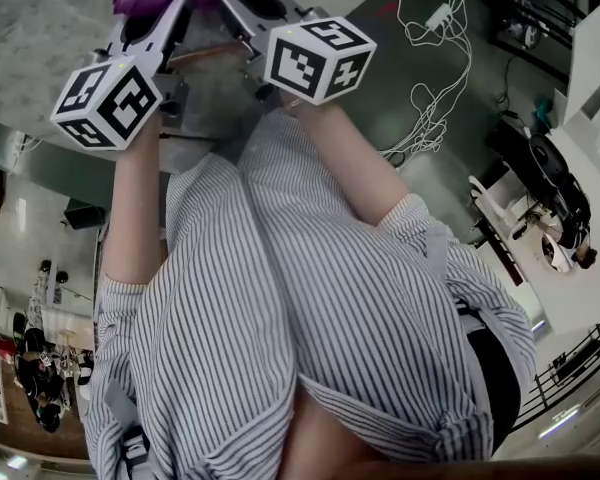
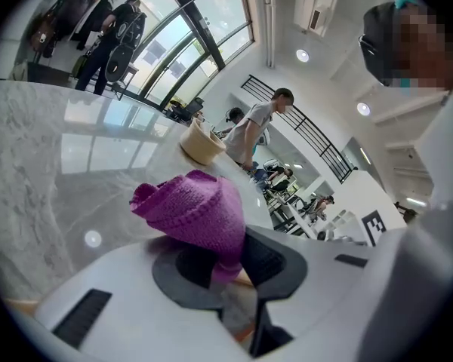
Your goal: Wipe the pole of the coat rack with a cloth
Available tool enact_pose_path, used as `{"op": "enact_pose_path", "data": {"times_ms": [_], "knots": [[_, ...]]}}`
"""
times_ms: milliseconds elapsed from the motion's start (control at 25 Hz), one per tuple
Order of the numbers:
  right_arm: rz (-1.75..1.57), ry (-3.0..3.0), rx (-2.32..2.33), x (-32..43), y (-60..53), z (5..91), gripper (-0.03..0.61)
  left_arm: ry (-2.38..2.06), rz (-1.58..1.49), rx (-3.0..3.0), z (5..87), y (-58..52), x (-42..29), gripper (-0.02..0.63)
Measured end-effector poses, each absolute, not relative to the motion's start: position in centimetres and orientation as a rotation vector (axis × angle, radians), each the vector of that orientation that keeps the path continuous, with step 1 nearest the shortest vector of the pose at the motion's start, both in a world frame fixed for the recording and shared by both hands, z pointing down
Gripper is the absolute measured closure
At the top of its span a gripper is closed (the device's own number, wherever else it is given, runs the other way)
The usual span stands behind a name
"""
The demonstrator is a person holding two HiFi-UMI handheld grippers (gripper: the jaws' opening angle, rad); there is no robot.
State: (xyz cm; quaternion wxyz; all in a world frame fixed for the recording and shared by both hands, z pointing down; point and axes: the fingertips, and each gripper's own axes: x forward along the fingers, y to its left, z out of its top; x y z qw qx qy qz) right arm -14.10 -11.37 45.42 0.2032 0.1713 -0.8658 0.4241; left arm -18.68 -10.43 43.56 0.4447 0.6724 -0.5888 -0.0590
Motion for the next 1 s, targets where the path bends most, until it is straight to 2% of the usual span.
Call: {"op": "enact_pose_path", "data": {"times_ms": [1000], "knots": [[1.064, -2.401, 0.352, -19.3, -6.4, 45.8, 0.565, -1.553, -0.210, 1.570, 44.5, -5.0, -23.2, 0.534]]}}
